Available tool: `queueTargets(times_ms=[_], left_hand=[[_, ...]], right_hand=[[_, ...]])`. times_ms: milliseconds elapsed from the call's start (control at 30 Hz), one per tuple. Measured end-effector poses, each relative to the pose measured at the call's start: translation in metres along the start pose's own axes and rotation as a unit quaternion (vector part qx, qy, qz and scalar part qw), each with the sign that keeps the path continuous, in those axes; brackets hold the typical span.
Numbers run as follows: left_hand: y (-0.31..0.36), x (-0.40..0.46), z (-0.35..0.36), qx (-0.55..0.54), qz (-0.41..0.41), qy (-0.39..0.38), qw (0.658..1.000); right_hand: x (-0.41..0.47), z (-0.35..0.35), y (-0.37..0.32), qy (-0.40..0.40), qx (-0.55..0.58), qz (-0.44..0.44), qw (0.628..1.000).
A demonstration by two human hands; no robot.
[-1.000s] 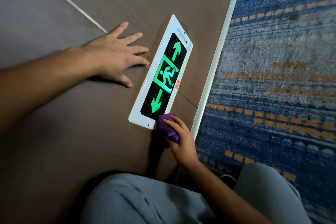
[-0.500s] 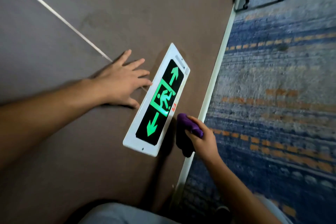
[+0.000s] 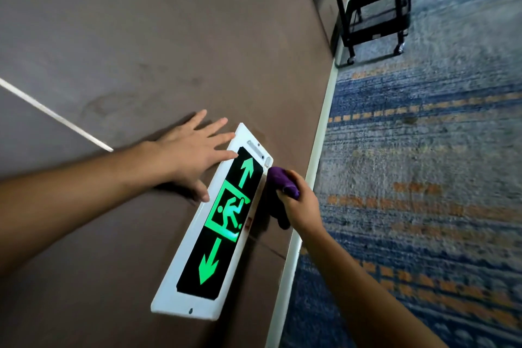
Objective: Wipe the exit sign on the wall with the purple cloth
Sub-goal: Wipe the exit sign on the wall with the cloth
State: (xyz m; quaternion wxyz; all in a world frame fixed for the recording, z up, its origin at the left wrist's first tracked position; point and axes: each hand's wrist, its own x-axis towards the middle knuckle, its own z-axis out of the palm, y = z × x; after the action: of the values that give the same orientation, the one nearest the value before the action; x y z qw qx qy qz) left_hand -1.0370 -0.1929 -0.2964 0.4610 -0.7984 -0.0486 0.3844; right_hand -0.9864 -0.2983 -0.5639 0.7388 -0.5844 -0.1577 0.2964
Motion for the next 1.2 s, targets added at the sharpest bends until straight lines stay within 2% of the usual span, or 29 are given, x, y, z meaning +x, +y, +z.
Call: queueTargets(times_ms=[100, 233, 433, 533, 1200], left_hand=[[-0.012, 0.017, -0.002, 0.019, -0.021, -0.004, 1.0], [-0.023, 0.031, 0.0, 0.08, -0.017, -0.062, 0.995], [-0.029, 0.04, -0.006, 0.091, -0.004, -0.103, 0.99], [-0.024, 0.045, -0.009, 0.092, 0.003, -0.11, 0.99], [-0.012, 0.019, -0.01, 0.083, 0.007, -0.128, 0.988]], right_hand=[[0.022, -0.002, -0.003, 0.011, -0.011, -0.002, 1.0], [0.049, -0.002, -0.003, 0.031, -0.024, -0.001, 0.999], [0.061, 0.019, -0.002, 0.012, 0.018, 0.033, 0.999], [0.051, 0.024, 0.0, 0.005, 0.045, 0.053, 0.998], [-0.081, 0.044, 0.022, -0.093, 0.043, 0.039, 0.994]])
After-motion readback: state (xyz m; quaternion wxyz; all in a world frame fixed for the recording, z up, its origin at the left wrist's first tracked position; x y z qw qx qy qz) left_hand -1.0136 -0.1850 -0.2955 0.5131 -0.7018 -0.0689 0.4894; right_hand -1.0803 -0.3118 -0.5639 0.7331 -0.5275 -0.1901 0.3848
